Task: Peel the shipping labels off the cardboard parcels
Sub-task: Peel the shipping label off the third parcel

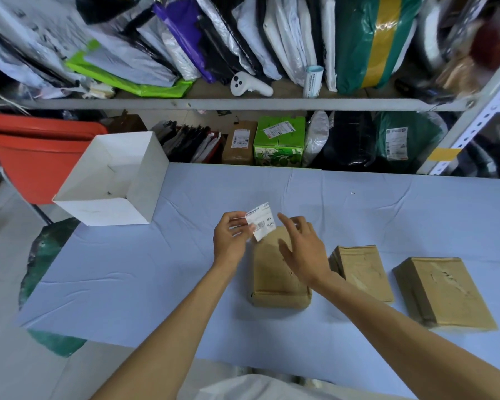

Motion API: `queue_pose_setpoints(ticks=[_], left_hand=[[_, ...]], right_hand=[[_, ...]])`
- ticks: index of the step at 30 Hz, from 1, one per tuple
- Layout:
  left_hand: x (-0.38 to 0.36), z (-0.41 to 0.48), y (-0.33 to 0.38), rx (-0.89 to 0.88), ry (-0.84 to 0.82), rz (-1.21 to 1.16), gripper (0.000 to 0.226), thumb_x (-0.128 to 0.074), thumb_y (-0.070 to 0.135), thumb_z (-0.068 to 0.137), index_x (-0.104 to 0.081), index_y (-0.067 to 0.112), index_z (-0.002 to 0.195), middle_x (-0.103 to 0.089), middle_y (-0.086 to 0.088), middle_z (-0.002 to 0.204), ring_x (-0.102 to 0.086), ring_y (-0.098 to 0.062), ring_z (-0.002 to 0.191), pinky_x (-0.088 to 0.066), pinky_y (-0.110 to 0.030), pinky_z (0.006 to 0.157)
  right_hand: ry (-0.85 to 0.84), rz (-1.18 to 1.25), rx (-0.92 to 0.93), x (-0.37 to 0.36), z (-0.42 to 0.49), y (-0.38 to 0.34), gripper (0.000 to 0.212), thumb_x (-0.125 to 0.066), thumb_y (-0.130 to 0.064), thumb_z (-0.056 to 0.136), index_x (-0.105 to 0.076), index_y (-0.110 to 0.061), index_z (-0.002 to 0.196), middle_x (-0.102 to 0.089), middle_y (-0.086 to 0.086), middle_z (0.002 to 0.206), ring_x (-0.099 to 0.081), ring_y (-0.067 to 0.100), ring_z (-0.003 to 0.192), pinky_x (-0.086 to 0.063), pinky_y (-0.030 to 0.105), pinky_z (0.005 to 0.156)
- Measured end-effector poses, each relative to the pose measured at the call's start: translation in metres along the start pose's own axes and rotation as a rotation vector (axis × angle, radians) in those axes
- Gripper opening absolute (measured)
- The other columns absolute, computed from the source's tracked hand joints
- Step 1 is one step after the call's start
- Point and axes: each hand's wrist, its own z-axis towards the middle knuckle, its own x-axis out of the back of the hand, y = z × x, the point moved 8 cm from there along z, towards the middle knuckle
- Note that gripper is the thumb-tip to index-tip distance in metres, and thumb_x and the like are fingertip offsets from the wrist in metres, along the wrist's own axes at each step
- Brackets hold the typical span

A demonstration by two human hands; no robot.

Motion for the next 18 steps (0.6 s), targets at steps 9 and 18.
queue_pose_setpoints(ticks=[9, 18], left_hand=[[-0.015, 0.001, -0.003, 0.106, -0.078, -0.204, 0.021, -0.066, -0.005, 0.084, -0.062, 0.012, 0.095, -0.064, -0.01, 0.098, -0.063, -0.022, 0.096, -0.058, -0.018, 0.068], [-0.031, 0.002, -0.005, 0.138, -0.093, -0.246, 0.006, -0.063, 0.002, 0.089, -0.06, 0.007, 0.086, -0.061, -0.012, 0.092, -0.063, -0.022, 0.085, -0.058, -0.019, 0.069]], right_hand=[[0.017, 0.401, -0.107, 0.005, 0.012, 0.006, 0.038, -0.063, -0.013, 0.091, -0.059, -0.008, 0.128, -0.06, 0.006, 0.113, -0.063, 0.02, 0.091, -0.052, 0.031, 0.088], [0.051, 0.351, -0.13, 0.014, 0.016, 0.009, 0.034, -0.057, 0.007, 0.087, -0.064, -0.004, 0.119, -0.056, 0.003, 0.093, -0.053, 0.015, 0.082, -0.045, 0.023, 0.074]])
